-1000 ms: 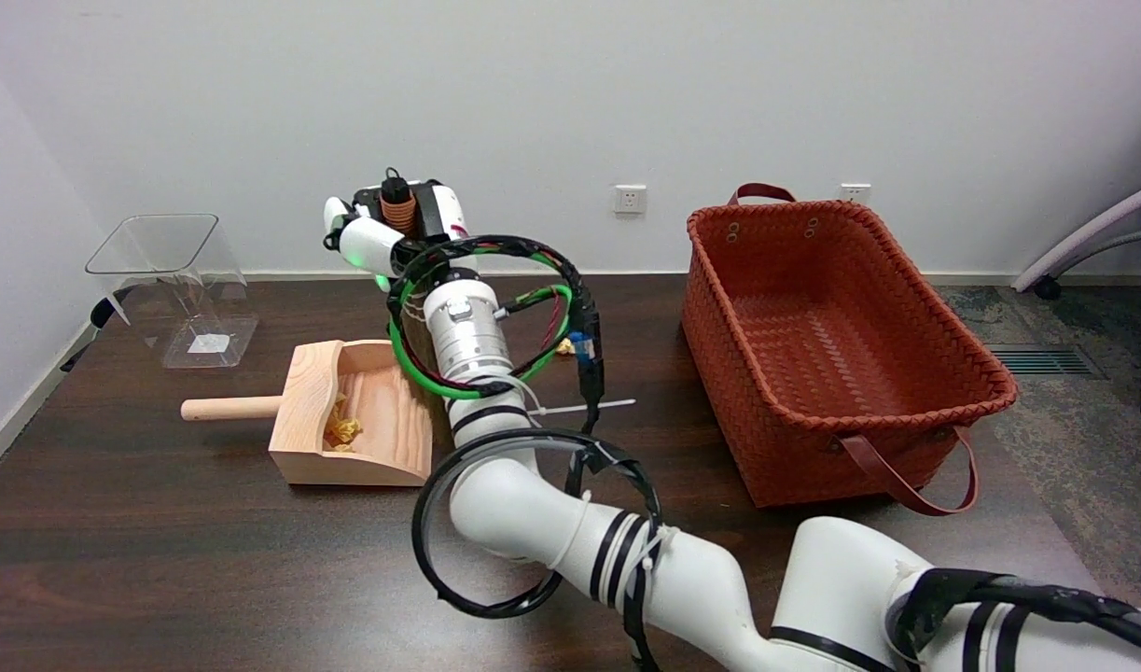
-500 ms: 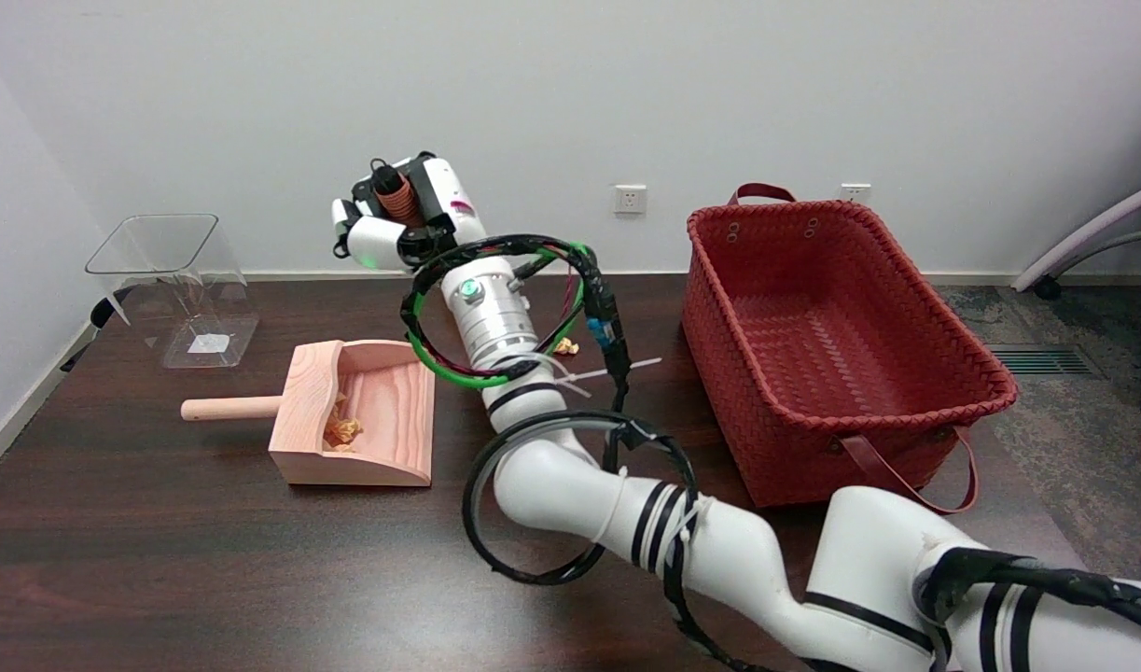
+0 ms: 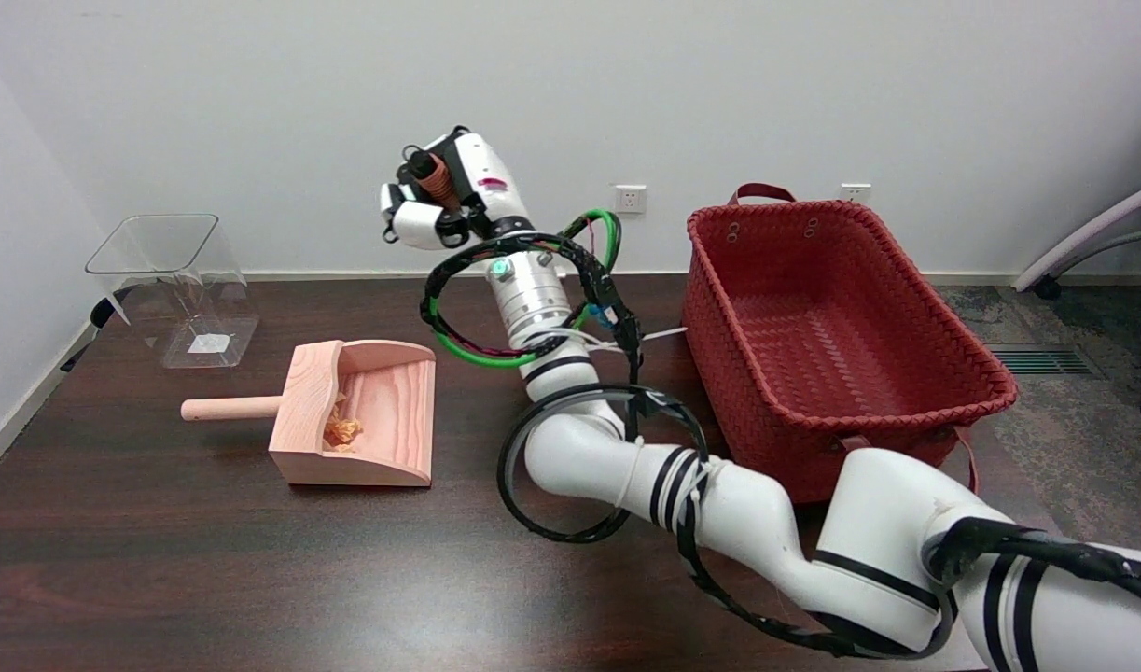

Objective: Sweep the yellow paper ball into the dustpan.

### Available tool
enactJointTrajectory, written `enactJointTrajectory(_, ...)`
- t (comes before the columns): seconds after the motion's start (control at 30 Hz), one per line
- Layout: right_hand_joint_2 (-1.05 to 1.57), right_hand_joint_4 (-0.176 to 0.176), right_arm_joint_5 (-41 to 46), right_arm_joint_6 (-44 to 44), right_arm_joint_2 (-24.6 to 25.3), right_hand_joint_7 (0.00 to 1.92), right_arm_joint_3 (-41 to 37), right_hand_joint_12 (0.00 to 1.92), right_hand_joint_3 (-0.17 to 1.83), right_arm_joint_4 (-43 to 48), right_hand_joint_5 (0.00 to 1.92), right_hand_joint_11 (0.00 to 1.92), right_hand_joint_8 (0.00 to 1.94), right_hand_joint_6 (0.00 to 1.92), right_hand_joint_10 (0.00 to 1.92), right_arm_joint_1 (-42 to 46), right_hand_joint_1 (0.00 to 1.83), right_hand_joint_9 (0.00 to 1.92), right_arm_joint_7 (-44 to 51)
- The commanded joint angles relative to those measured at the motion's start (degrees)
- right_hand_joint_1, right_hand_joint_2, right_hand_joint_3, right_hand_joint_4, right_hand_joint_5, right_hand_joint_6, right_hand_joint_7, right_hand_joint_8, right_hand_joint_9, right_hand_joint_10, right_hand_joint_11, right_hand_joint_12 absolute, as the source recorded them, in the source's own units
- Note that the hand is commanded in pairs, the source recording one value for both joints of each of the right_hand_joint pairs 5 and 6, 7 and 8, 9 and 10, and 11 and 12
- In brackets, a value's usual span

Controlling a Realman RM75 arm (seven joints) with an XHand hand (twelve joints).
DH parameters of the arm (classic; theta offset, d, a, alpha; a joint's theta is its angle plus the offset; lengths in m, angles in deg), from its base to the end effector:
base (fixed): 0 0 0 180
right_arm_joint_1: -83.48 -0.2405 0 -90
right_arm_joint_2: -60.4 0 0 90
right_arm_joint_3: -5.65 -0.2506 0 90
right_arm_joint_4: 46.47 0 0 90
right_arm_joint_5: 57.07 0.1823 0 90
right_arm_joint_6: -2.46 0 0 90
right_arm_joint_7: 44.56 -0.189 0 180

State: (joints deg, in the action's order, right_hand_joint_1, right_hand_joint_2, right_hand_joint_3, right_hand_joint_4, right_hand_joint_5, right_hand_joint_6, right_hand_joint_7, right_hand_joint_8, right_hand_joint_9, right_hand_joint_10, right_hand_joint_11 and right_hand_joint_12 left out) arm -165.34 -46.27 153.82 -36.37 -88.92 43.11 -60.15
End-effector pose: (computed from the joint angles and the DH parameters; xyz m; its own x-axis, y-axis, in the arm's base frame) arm -0.1670 -0.4844 0.1260 0.4398 0.1691 0.8821 -0.8220 -0.3199 0.4711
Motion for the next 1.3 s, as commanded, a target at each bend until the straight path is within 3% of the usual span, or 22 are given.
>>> enactJointTrajectory(0.03,0.94,0.000,-3.14,-6.38,-1.06,1.92,0.24,1.92,0.94,17.48,1.92,1.92,1.92,1.92,1.92,-5.48,1.39,1.92,-4.58)
enactJointTrajectory(0.73,1.03,0.000,6.31,-5.01,-2.30,1.92,0.24,1.92,0.90,19.86,1.92,1.92,1.92,1.92,1.92,-0.85,1.34,1.92,-13.79)
enactJointTrajectory(1.3,1.04,0.000,14.61,0.20,2.05,1.92,0.46,1.92,0.91,16.29,1.92,1.92,1.92,1.92,1.92,1.20,1.33,1.92,-16.86)
